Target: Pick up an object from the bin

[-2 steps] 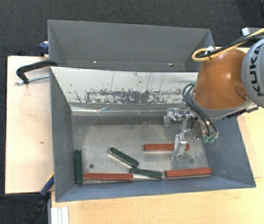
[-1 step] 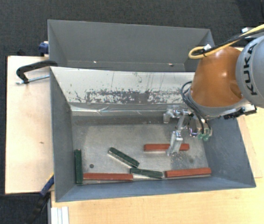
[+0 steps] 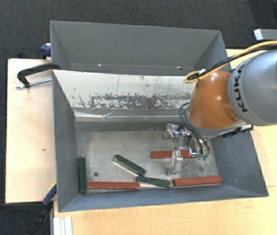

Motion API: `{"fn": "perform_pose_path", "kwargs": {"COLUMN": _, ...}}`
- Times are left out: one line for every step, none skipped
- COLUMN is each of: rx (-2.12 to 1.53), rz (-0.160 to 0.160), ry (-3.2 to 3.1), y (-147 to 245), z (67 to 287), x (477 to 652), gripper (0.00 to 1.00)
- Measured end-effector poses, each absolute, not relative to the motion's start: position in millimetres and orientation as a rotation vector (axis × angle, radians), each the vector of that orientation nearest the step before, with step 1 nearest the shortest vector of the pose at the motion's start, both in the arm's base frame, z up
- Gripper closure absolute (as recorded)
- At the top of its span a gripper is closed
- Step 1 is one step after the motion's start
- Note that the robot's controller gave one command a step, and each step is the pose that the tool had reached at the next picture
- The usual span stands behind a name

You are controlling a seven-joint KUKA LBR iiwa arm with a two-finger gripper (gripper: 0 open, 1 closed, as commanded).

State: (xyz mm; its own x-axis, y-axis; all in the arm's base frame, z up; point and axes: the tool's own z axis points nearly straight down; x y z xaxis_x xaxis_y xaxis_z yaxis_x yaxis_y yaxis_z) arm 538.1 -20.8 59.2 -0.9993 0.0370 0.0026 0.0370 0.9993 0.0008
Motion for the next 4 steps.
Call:
{"fn": "perform_pose_path", "kwargs": {"rx": -0.082, "rz": -0.003, "ry": -3.164, "y": -21.1, "z": 63.4, "x": 541.2, "gripper": 1.00}}
{"fn": "perform_pose_path", "kwargs": {"rx": -0.083, "rz": -0.003, "ry": -3.137, "y": -20.7, "z": 89.4, "x": 535.6, "gripper": 1.00}}
{"fn": "perform_pose_path", "kwargs": {"rx": -0.081, "rz": -0.002, "ry": -3.140, "y": -20.6, "z": 120.8, "x": 538.9, "gripper": 1.00}}
{"fn": "perform_pose_path", "kwargs": {"rx": -0.082, "rz": -0.002, "ry": -3.148, "y": -20.5, "z": 139.2, "x": 540.0, "gripper": 1.00}}
